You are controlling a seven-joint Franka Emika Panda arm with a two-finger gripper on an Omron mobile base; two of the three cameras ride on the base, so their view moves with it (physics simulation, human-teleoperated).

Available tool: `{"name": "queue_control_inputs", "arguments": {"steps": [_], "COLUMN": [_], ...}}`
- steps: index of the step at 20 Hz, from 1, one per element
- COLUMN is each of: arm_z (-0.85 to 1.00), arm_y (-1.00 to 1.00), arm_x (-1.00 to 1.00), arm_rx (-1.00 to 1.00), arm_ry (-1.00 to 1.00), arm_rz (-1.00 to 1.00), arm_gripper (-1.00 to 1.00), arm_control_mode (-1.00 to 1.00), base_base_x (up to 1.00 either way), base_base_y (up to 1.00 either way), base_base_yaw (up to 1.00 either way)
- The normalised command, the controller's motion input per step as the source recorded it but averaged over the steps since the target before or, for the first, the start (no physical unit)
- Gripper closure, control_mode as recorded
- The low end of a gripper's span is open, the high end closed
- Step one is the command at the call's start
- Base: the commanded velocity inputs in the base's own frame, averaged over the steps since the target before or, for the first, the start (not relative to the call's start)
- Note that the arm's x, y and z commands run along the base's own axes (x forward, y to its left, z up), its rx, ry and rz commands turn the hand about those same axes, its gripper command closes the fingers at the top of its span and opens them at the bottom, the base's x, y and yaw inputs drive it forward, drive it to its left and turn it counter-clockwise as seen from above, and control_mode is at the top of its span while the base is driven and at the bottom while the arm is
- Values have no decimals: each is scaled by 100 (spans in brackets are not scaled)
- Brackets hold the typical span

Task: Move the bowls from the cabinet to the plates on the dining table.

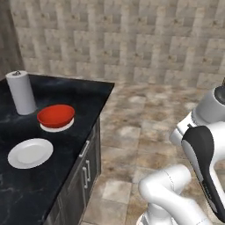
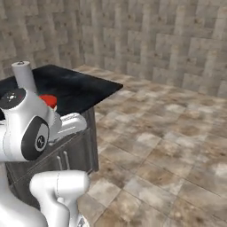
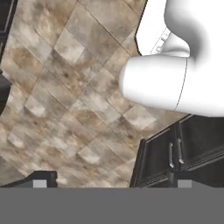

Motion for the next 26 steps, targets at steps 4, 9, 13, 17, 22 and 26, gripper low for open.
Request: {"name": "queue_control_inputs", "arguments": {"steps": [4, 9, 13, 17, 22, 26], "arm_z": [0, 0, 0, 0, 0, 0], "arm_y": [0, 0, 0, 0, 0, 0], "arm_x": [0, 0, 0, 0, 0, 0], "arm_rx": [0, 0, 0, 0, 0, 0], "arm_ry": [0, 0, 0, 0, 0, 0], "arm_rz": [0, 0, 0, 0, 0, 0], "arm_gripper": [-100, -100, -100, -100, -100, -100], "arm_control_mode": [100, 100, 100, 100, 100, 100], "base_base_x": [-31, -31, -30, -33, -30, -19], "base_base_y": [-3, -5, -6, -4, 0, 0], "base_base_yaw": [-60, -59, -58, -58, -57, -57]}}
